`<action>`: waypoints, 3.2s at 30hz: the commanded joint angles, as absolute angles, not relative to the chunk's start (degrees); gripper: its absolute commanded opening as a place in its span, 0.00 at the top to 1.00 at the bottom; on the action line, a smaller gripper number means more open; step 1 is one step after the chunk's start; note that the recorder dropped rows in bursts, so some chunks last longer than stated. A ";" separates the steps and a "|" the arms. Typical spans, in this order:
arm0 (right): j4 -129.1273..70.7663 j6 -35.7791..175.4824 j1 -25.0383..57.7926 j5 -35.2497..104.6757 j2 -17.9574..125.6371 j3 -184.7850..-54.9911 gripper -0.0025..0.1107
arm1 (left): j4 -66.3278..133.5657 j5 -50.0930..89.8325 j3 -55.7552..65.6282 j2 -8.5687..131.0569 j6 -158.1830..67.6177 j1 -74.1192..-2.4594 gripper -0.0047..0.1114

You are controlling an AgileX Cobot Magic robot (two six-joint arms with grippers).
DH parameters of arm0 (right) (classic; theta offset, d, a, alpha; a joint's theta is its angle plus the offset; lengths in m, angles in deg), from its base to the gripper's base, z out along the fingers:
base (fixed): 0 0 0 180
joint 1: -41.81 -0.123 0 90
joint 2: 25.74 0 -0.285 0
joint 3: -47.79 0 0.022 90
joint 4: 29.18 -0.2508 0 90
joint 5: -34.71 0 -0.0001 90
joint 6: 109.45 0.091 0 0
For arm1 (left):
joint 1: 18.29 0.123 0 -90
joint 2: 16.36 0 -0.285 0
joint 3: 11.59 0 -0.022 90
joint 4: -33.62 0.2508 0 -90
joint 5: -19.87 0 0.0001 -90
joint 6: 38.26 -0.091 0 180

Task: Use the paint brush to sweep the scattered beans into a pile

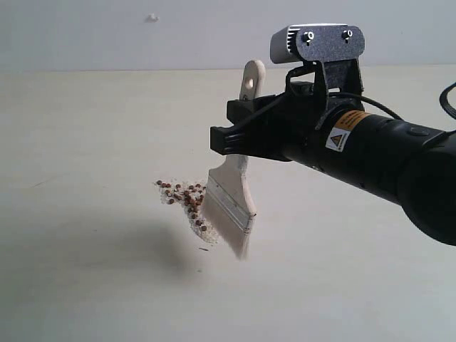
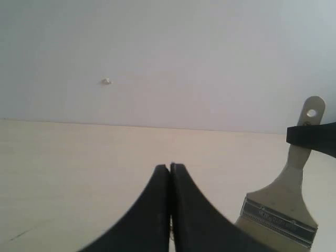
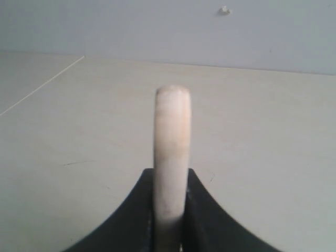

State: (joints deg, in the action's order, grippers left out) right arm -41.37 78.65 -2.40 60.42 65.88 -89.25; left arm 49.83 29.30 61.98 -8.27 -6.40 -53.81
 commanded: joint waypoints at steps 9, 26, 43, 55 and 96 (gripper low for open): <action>-41.14 78.65 -2.04 61.36 65.35 -89.01 0.98 | 49.87 29.19 62.32 -8.57 -6.53 -53.60 0.96; -45.82 90.45 -2.20 73.48 66.19 -90.39 0.98 | 49.87 29.19 62.32 -8.57 -6.53 -53.60 0.96; -72.79 68.95 -12.22 73.80 73.32 -104.62 0.98 | 49.87 29.19 62.32 -8.57 -6.53 -53.60 0.96; -106.75 28.69 -22.91 88.56 82.01 -124.43 0.98 | 49.87 29.19 62.32 -8.57 -6.53 -53.60 0.96; -119.22 13.94 -25.68 104.68 118.37 -160.86 0.98 | 49.87 29.19 62.32 -8.57 -6.53 -53.60 0.96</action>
State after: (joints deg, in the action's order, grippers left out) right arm -120.65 13.58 -25.71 103.94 118.10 -160.33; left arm 49.95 29.30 61.98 -8.27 -6.40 -53.81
